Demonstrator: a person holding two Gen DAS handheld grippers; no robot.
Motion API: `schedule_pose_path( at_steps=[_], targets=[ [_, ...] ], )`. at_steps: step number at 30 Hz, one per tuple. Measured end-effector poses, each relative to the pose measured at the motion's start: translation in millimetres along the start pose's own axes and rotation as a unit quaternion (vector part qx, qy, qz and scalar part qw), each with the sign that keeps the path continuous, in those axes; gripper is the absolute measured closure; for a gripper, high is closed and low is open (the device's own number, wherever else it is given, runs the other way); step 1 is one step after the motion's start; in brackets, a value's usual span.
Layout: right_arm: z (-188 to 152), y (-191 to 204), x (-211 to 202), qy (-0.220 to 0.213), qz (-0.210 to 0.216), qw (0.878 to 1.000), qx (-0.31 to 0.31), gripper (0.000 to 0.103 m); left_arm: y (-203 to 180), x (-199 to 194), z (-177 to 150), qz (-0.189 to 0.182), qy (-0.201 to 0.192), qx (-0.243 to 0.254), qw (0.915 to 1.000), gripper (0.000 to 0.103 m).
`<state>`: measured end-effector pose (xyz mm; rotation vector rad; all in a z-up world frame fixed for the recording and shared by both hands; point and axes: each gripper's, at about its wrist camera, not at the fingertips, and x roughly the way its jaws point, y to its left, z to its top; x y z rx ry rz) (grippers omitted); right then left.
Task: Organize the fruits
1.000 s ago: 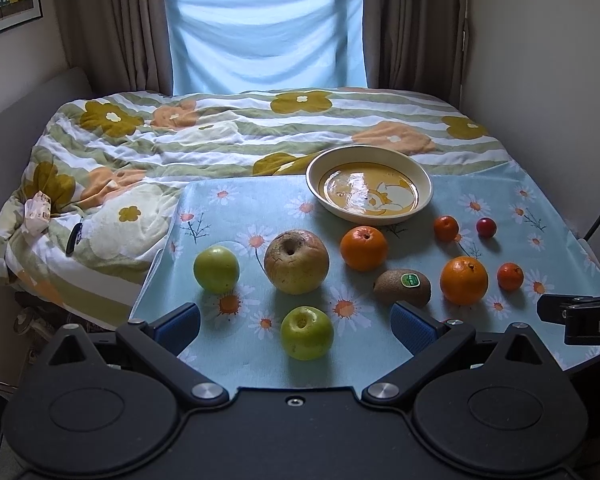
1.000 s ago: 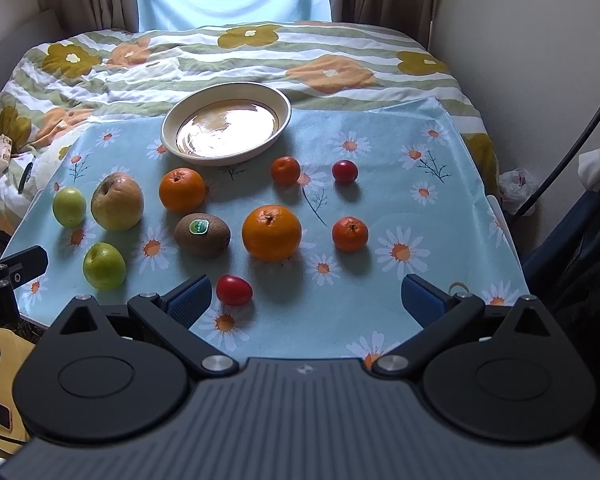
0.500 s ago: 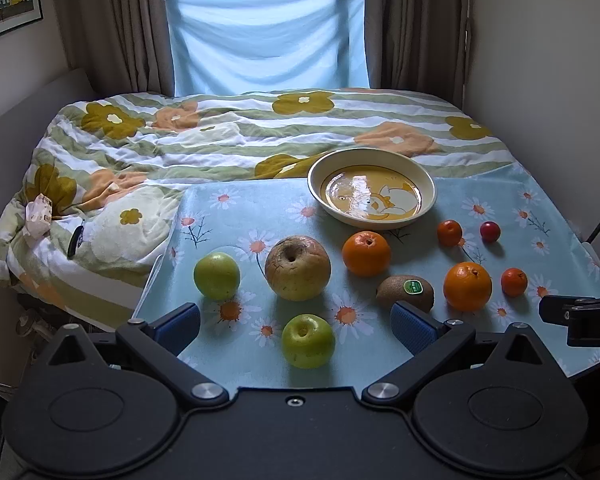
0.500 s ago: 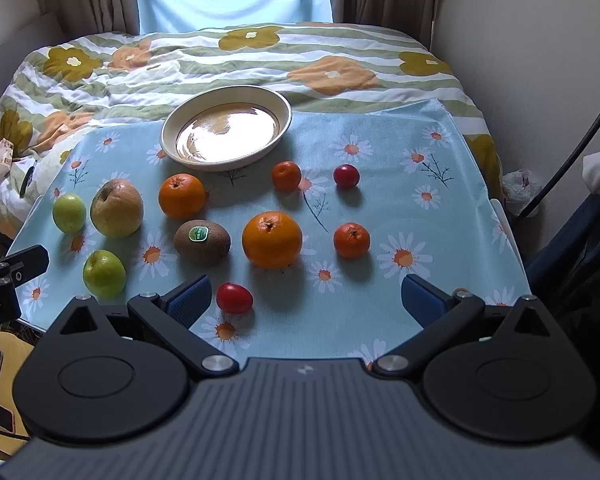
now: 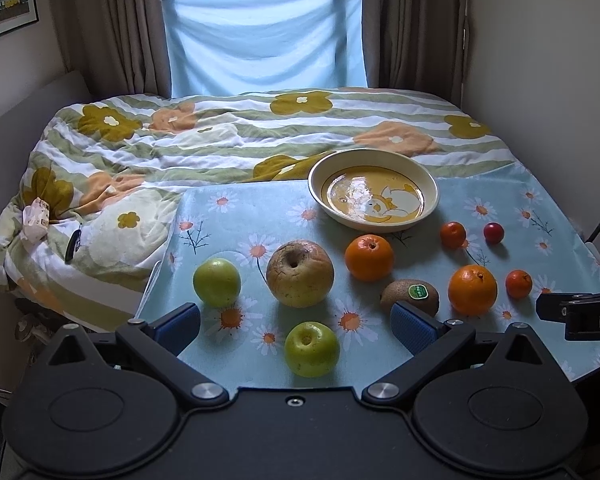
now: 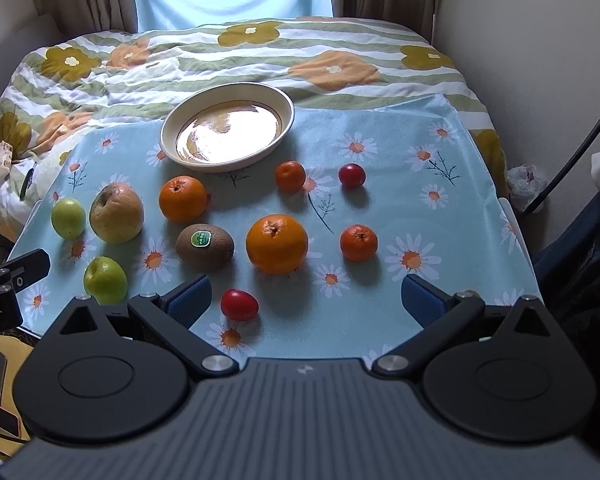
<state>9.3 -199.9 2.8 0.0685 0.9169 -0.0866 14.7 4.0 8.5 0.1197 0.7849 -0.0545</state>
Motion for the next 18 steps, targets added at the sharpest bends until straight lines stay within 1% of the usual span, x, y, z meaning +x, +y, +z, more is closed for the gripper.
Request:
schedule_pose_path(
  at_steps=[6, 14, 16, 18],
  targets=[
    [-1.6, -0.4, 14.3, 0.004, 0.011, 1.000, 0.017, 0.000, 5.8, 14.2, -3.1, -0.004, 0.007, 0.010, 0.9999, 0.000],
    [-14.6, 15.9, 46.9, -0.006, 0.025, 1.000, 0.017, 0.000, 14.6, 51.3, -23.0, -0.022, 0.012, 0.024, 0.9994, 0.001],
    [-20.2, 20.0, 57.8, -0.007, 0.031, 0.999, 0.025, 0.000, 14.1, 60.5, -29.6, -0.025, 0.009, 0.037, 0.9989, 0.002],
    [-25.8, 24.1, 66.6, -0.012, 0.033, 0.999, 0.028, 0.000, 13.5, 68.9, -36.7, -0.029, 0.007, 0.048, 0.9984, 0.007]
  ],
)
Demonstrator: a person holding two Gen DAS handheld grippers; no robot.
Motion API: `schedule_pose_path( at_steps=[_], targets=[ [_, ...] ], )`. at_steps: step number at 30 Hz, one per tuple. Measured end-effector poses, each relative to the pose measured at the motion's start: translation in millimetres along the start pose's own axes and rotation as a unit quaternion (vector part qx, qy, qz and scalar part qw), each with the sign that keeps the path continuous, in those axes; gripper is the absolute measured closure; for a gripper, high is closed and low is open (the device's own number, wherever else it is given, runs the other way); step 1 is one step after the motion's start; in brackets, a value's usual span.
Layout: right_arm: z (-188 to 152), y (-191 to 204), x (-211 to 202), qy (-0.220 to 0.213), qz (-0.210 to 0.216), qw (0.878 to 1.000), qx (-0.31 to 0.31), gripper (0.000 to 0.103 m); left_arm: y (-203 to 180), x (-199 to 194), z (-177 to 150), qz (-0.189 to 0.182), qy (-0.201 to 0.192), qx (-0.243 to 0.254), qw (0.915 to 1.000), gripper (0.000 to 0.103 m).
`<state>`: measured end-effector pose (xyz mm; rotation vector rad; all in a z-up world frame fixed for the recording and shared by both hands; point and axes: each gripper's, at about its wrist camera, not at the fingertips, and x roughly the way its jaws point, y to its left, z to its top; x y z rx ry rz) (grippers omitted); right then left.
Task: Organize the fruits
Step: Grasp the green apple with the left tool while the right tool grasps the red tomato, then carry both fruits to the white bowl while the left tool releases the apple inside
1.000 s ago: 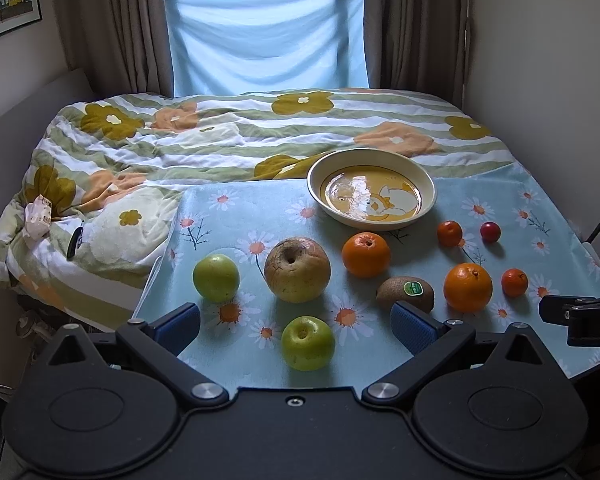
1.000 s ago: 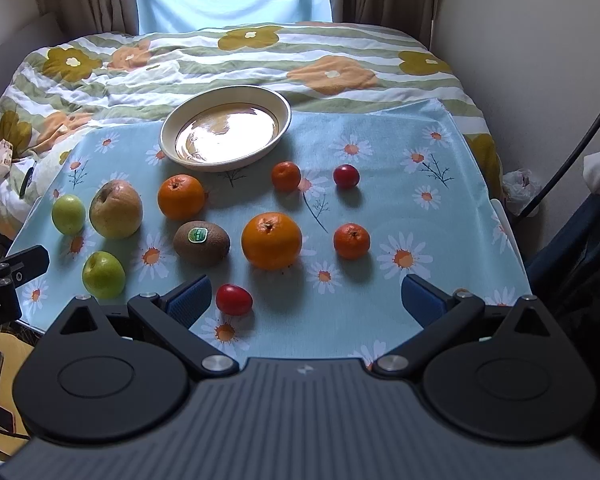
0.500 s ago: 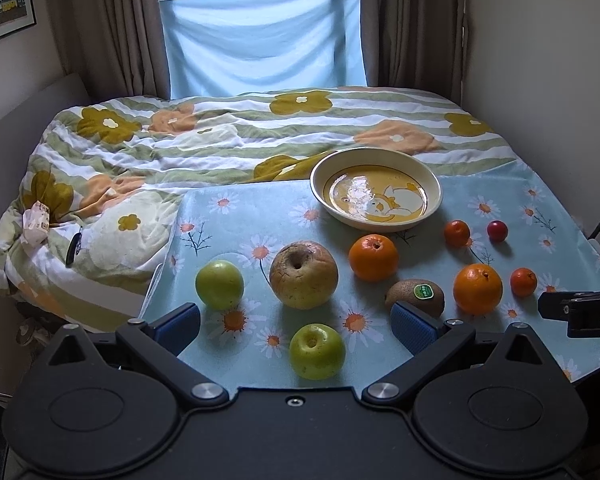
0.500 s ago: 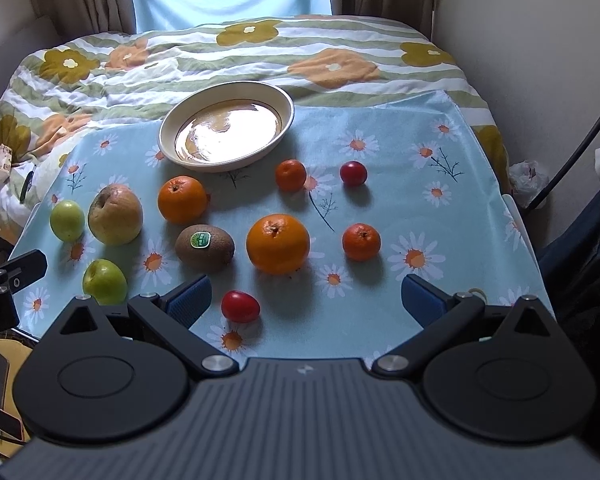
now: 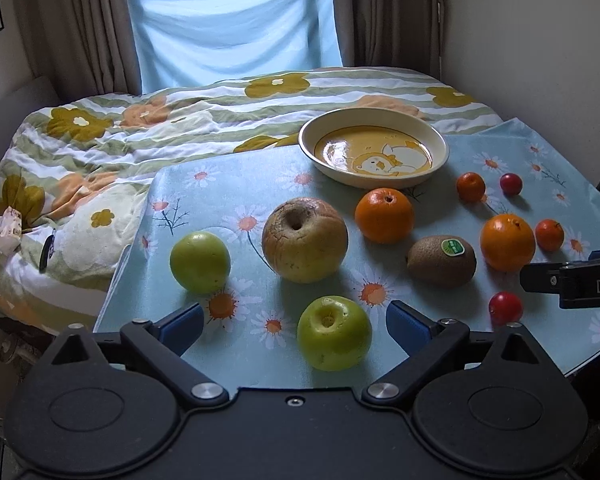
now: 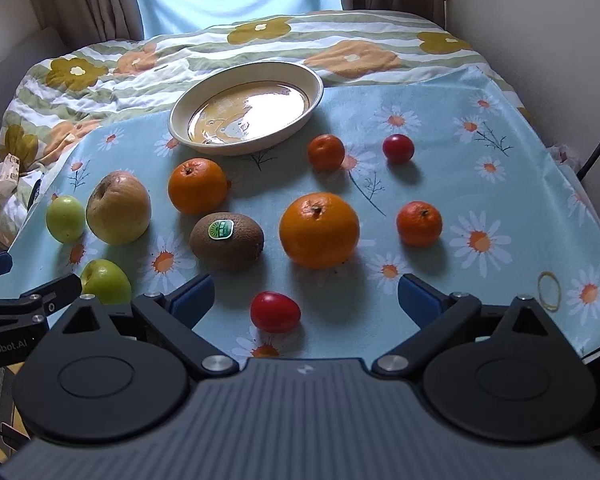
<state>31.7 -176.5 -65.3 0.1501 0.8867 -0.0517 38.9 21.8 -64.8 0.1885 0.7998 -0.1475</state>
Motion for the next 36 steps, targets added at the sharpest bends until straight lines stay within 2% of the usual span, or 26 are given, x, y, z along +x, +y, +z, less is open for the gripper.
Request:
schedule_pose_path(
  at_steps=[4, 10, 14, 18, 22, 32, 33, 34, 36],
  targets=[
    [-10.0, 5.5, 15.9, -0.010, 0.000, 1.000, 0.004, 0.000, 0.3, 18.8, -13.1, -0.021, 0.006, 0.004, 0.9997, 0.009],
    [-23.7, 12.0, 29.5, -0.015, 0.000, 1.000, 0.010, 0.000, -2.7, 33.2, -21.3, -0.031, 0.001, 0.008, 0.9995, 0.012],
    [-30.9, 13.6, 34.7, -0.014, 0.001, 1.000, 0.009, 0.004, -5.2, 39.9, -22.0, -0.037, -0.005, 0.013, 0.9992, 0.021],
    [-34.9, 13.7, 38.5, -0.011, 0.002, 1.000, 0.011, 0.012, -6.1, 44.4, -23.2, -0.046, -0.001, 0.009, 0.9989, 0.036],
    [-37.9, 15.6, 41.5, -0.013, 0.004, 1.000, 0.002, 0.020, -4.8, 45.7, -26.3, -0.064, -0.007, 0.012, 0.9978, 0.045],
    [-40.4, 20.1, 42.2, -0.020, 0.002, 1.000, -0.016, 0.036, -8.2, 44.4, -28.3, -0.055, -0.012, 0.027, 0.9980, 0.046],
    [-40.2, 20.6, 42.3, -0.021, 0.003, 1.000, -0.016, 0.040, -7.6, 44.2, -28.8, -0.055, -0.013, 0.026, 0.9981, 0.046],
    [-40.0, 21.0, 42.6, -0.021, 0.003, 1.000, -0.019, 0.050, -6.4, 43.4, -29.1, -0.056, -0.012, 0.025, 0.9981, 0.046],
    [-39.2, 23.0, 43.0, -0.022, 0.002, 0.999, -0.028, 0.053, -5.0, 42.8, -29.6, -0.055, -0.013, 0.025, 0.9981, 0.046]
  ],
)
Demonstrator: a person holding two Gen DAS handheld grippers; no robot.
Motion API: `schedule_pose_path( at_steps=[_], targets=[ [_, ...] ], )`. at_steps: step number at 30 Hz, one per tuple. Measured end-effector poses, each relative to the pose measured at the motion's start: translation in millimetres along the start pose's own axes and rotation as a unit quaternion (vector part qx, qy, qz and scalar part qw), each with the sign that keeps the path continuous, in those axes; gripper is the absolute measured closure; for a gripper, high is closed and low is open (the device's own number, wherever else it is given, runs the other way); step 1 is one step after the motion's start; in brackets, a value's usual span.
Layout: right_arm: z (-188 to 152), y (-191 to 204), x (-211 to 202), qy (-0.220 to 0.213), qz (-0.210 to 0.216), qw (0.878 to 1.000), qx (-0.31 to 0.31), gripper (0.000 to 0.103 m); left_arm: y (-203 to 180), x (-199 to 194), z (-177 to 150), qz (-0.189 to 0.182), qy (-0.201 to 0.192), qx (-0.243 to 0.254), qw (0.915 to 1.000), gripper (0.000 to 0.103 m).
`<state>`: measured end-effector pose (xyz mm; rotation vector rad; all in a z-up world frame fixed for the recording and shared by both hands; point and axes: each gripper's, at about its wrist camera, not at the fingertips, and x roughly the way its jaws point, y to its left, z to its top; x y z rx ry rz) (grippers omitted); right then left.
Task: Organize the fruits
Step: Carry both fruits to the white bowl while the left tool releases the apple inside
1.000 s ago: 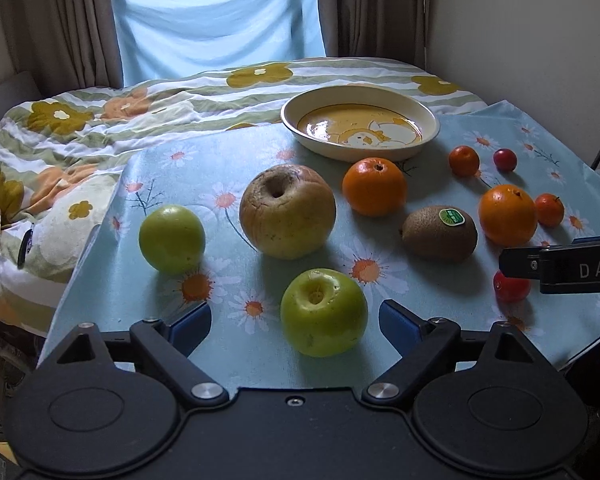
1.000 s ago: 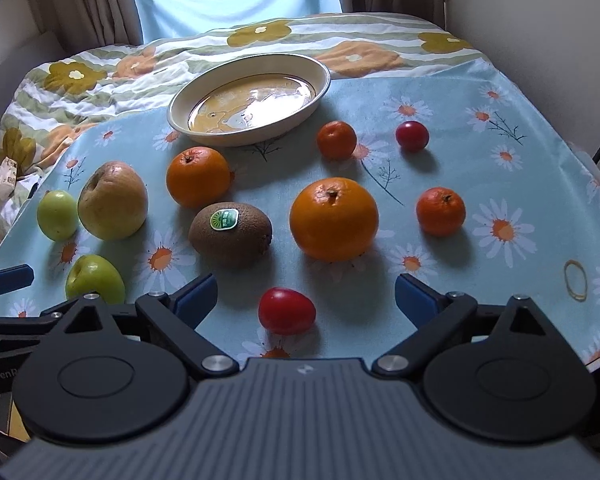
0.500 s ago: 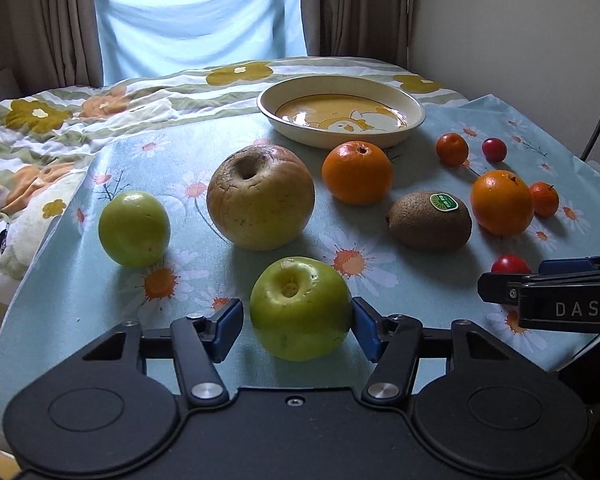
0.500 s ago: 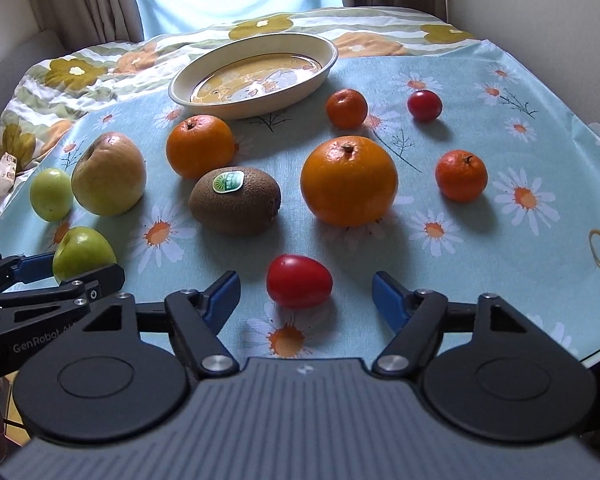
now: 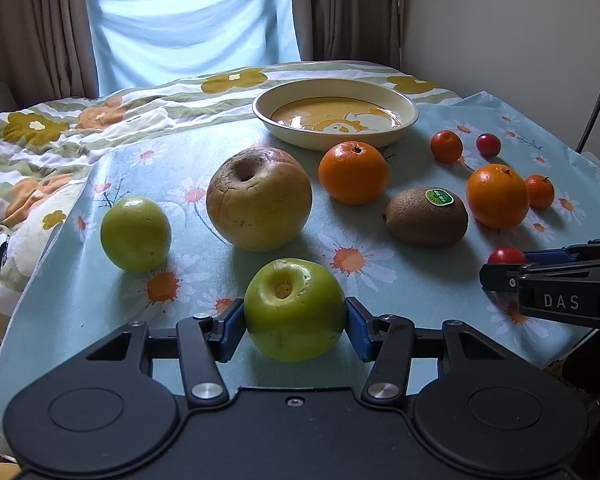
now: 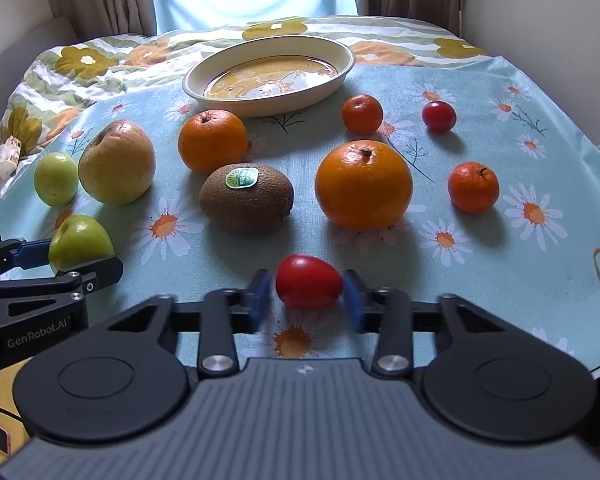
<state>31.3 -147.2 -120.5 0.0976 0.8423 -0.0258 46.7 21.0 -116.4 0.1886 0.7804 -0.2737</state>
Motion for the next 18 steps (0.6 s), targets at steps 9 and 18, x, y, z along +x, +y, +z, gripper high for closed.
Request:
schedule_pose_path(
  at_steps=[9, 18],
  targets=[
    [13.4, 7.1, -13.3, -0.017, 0.009, 1.000, -0.005, 0.053, 9.0, -18.9, 12.9, 0.002, -0.029, -0.002, 0.9996, 0.046],
    [58.8, 14.2, -42.3, -0.037, 0.010, 0.999, 0.002, 0.053, 27.9, -45.6, 55.4, -0.002, -0.074, -0.009, 0.9972, 0.046]
  ],
)
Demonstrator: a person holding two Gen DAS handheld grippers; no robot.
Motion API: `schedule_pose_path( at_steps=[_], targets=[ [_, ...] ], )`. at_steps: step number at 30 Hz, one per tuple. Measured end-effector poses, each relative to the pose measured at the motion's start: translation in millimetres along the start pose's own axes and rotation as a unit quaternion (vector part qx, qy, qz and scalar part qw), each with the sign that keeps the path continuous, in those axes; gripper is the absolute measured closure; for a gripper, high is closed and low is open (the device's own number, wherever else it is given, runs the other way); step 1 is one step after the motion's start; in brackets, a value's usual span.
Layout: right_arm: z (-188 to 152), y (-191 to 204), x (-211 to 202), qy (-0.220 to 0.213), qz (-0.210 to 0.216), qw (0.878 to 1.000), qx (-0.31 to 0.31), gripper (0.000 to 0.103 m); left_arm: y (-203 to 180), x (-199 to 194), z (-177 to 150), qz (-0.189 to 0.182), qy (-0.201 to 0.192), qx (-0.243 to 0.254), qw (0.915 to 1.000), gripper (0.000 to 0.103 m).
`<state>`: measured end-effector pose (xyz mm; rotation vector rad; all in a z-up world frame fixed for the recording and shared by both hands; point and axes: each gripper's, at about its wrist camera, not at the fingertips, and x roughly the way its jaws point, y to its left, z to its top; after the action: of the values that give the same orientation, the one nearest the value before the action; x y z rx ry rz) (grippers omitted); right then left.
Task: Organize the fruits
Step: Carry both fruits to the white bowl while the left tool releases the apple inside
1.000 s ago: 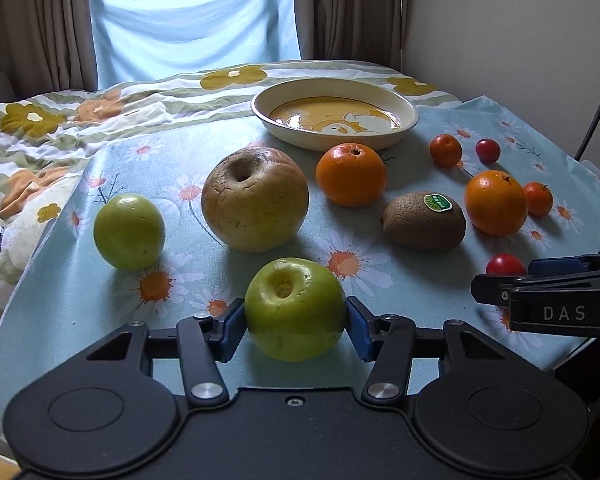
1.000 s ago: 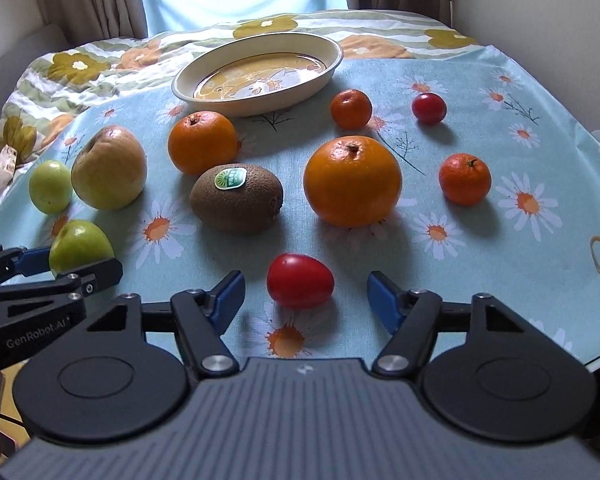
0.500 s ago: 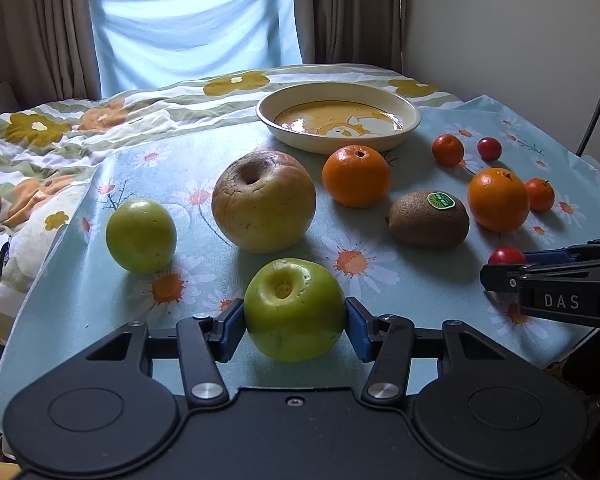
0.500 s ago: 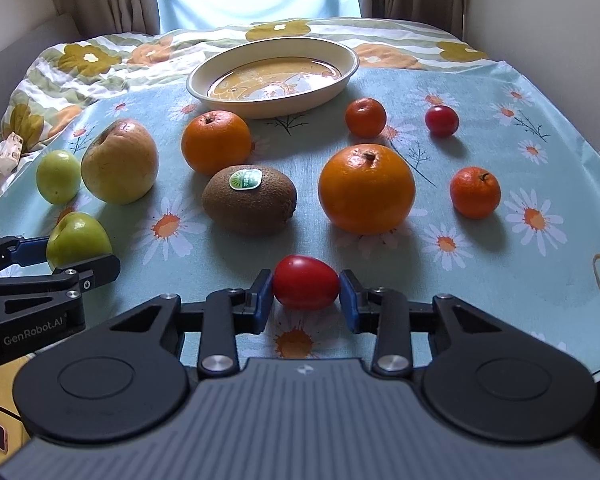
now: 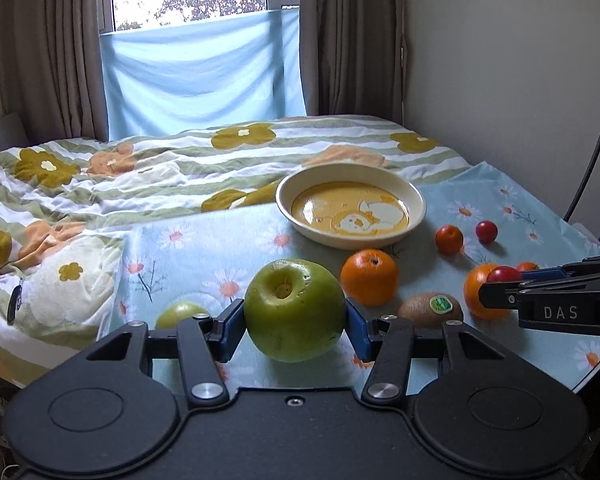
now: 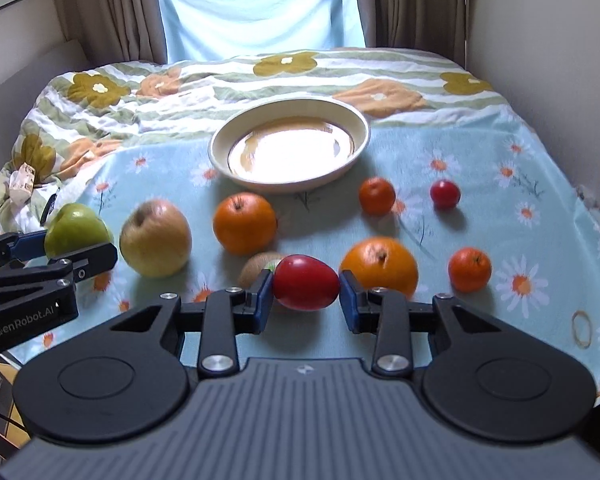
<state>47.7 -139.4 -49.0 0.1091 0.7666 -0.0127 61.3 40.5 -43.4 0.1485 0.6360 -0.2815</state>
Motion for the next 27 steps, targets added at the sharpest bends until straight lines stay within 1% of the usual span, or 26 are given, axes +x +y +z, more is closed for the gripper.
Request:
schedule_pose_path(
  at_steps=[7, 9, 13, 20, 27],
  targets=[
    [58.2, -7.9, -10.9, -0.004, 0.008, 1.000, 0.009, 0.053, 8.7, -1.6, 49.1, 0.004, -0.022, 0.003, 0.9997, 0.046],
    [76.2, -12.8, -7.8, -0.006, 0.008, 1.000, 0.005, 0.053, 8.0, 5.3, 62.5, 0.001, -0.020, 0.006, 0.9998, 0.046],
    [110.0, -22.7, 4.3, -0.012, 0.011, 1.000, -0.005, 0.053, 6.0, 24.5, 87.1, -0.002, -0.013, -0.009, 0.9999, 0.046],
    [158.9, -38.7, 50.8, -0.004, 0.034, 0.999, -0.020, 0.053, -10.4, 75.9, 123.3, 0.011, -0.006, -0.009, 0.9999, 0.046],
    [193.0, -52.9, 110.0, 0.011, 0.052, 0.998, -0.033, 0.053, -26.0, 142.6, 140.3, 0.027, 0.023, -0.003, 0.9994, 0.046]
  ],
)
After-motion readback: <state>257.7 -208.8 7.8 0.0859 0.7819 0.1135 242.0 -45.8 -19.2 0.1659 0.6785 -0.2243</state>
